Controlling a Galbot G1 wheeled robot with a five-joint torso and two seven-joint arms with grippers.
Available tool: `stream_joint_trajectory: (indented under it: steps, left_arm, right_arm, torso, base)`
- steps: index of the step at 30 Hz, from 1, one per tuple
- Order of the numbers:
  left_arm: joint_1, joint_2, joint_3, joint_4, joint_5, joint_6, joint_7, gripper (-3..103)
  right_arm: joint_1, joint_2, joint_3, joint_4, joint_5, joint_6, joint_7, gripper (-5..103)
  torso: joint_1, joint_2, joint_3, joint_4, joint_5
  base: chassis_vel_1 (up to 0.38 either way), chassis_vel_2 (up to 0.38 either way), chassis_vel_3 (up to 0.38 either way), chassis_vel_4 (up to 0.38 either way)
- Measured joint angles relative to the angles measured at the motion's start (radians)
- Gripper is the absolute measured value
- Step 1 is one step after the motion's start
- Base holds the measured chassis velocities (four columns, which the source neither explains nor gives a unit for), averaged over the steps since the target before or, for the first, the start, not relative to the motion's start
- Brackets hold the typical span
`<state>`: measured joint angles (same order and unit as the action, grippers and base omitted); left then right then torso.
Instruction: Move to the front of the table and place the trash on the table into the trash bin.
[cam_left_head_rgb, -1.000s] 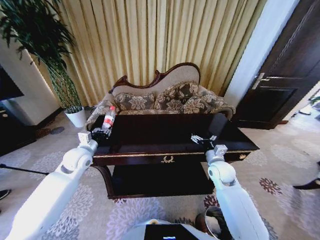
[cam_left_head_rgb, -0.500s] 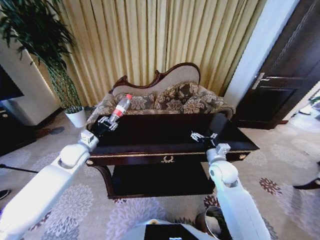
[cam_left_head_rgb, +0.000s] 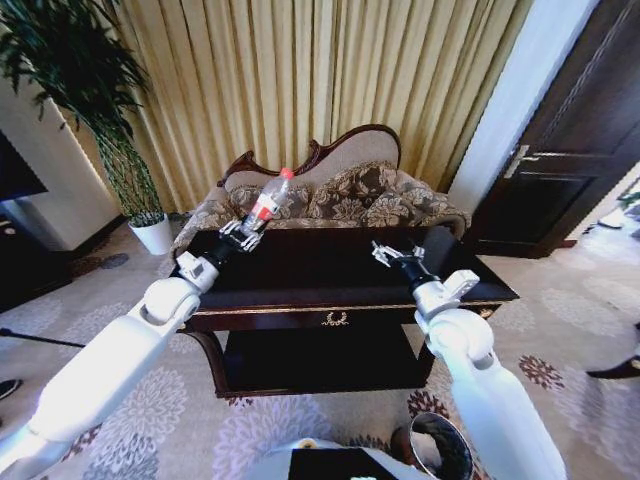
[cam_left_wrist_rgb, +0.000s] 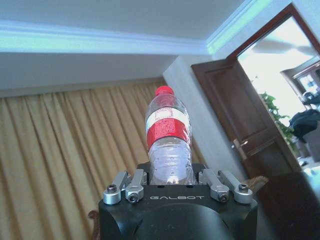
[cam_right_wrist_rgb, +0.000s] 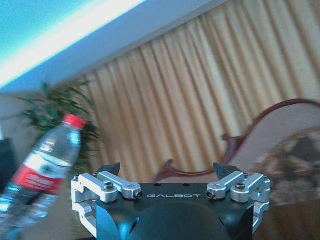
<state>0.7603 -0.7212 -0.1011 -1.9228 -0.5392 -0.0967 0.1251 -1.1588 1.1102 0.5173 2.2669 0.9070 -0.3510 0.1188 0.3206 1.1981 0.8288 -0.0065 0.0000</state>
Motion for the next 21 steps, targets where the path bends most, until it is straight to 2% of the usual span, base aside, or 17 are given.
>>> stream_joint_trajectory:
  steps: [4, 7, 9, 10, 13, 14, 16, 19, 21]
  left_arm:
    - [0.000, 0.008, 0.023, -0.001, -0.008, -0.006, 0.001, 40]
    - [0.000, -0.001, 0.040, 0.027, -0.004, -0.031, 0.010, 40]
    - [-0.004, -0.049, 0.052, 0.065, 0.018, -0.056, 0.026, 40]
    - [-0.004, -0.049, 0.052, 0.065, 0.018, -0.056, 0.026, 40]
    - [-0.057, -0.136, 0.092, 0.108, 0.050, -0.070, 0.047, 40]
    - [-0.057, -0.136, 0.092, 0.108, 0.050, -0.070, 0.047, 40]
    - [-0.102, -0.187, 0.124, 0.148, 0.075, -0.087, 0.065, 40]
    - [-0.118, -0.209, 0.135, 0.162, 0.082, -0.091, 0.073, 40]
    - [-0.137, -0.250, 0.158, 0.172, 0.086, -0.090, 0.075, 40]
  right_arm:
    - [-0.003, -0.002, -0.006, 0.024, 0.045, -0.016, 0.000, 100]
    - [-0.005, -0.002, -0.006, 0.046, 0.084, -0.029, 0.000, 100]
    - [-0.008, -0.002, -0.006, 0.069, 0.116, -0.046, 0.000, 100]
    - [-0.008, -0.002, -0.006, 0.069, 0.116, -0.046, 0.000, 100]
    - [-0.012, -0.003, -0.004, 0.072, 0.117, -0.049, 0.000, 100]
    - [-0.012, -0.003, -0.004, 0.072, 0.117, -0.049, 0.000, 100]
    - [-0.014, -0.001, 0.000, 0.069, 0.114, -0.049, 0.000, 100]
    - [-0.014, 0.000, 0.002, 0.065, 0.112, -0.049, 0.000, 100]
    - [-0.010, 0.005, 0.001, 0.051, 0.109, -0.057, 0.000, 100]
  torso:
    - [0.000, 0.000, 0.000, 0.0001, 0.0002]
    - [0.000, 0.000, 0.000, 0.0001, 0.0002]
    - [0.000, 0.000, 0.000, 0.0002, -0.0003]
    - [0.000, 0.000, 0.000, 0.0002, -0.0003]
    - [0.000, 0.000, 0.000, 0.0000, 0.0001]
    - [0.000, 0.000, 0.000, 0.0000, 0.0001]
    - [0.000, 0.000, 0.000, -0.0005, 0.0002]
    - [0.000, 0.000, 0.000, -0.0004, 0.0002]
    - [0.000, 0.000, 0.000, -0.0001, 0.0002]
  base:
    - [0.000, 0.000, 0.000, 0.000]
    - [0.000, 0.000, 0.000, 0.000]
    - [0.000, 0.000, 0.000, 0.000]
    - [0.000, 0.000, 0.000, 0.000]
    - [0.000, 0.000, 0.000, 0.000]
    - [0.000, 0.000, 0.000, 0.000]
    - [0.000, 0.000, 0.000, 0.000]
    - [0.000, 0.000, 0.000, 0.000]
    - [0.000, 0.000, 0.000, 0.000]
